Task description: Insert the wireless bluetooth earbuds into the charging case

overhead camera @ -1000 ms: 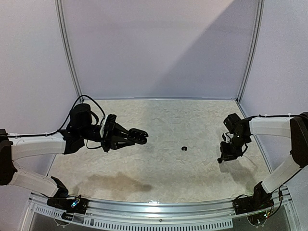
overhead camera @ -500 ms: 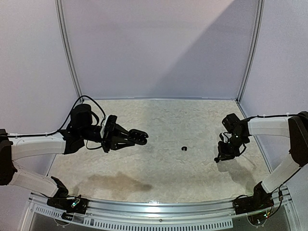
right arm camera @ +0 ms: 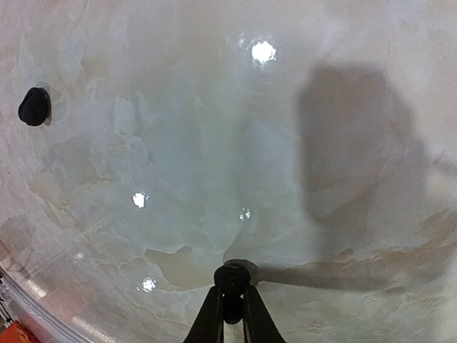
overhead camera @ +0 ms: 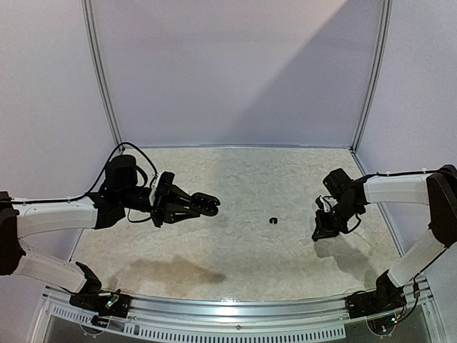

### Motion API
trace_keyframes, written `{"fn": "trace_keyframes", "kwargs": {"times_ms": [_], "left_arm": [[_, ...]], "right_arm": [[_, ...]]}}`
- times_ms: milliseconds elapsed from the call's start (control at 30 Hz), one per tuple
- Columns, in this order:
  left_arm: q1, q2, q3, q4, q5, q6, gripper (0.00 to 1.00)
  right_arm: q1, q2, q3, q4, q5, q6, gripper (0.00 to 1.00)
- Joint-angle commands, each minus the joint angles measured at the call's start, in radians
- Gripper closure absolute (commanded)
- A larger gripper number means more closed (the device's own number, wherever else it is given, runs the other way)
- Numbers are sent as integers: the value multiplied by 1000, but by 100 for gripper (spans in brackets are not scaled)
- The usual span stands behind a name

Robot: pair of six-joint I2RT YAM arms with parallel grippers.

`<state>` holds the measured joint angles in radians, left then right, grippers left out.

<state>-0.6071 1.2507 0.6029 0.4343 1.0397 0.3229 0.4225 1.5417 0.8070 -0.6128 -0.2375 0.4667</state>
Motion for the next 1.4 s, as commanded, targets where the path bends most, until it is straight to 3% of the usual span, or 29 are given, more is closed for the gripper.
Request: {"fn": "trace_keyframes", "kwargs": {"times_ms": [0, 200, 400, 533, 667, 800, 967, 1367], "left_arm": [[-16, -7, 8, -22, 0, 16, 100], [-16, -7, 6, -29, 2, 21, 100], [-16, -6, 7, -24, 17, 22, 100], [-17, -1, 14, -22, 48, 38, 100], [-21, 4, 21, -21, 66, 36, 100], [-26, 7, 27, -13, 60, -27, 100], [-29, 5, 29, -13, 34, -108, 100], [-37, -5, 25, 7, -50, -222, 100]], "right_arm": [[5, 15, -17, -25, -1, 3, 92], [12, -29, -24, -66, 7, -3, 97], [68, -179, 61, -78, -4, -95, 100], [157, -289, 180, -31, -21, -189, 100], [347, -333, 286, 106, -15, -343, 100], [524, -277, 405, 235, -51, -545, 100], [657, -105, 623, 114, -49, -724, 100], [711, 14, 704, 91, -41, -835, 100]]}}
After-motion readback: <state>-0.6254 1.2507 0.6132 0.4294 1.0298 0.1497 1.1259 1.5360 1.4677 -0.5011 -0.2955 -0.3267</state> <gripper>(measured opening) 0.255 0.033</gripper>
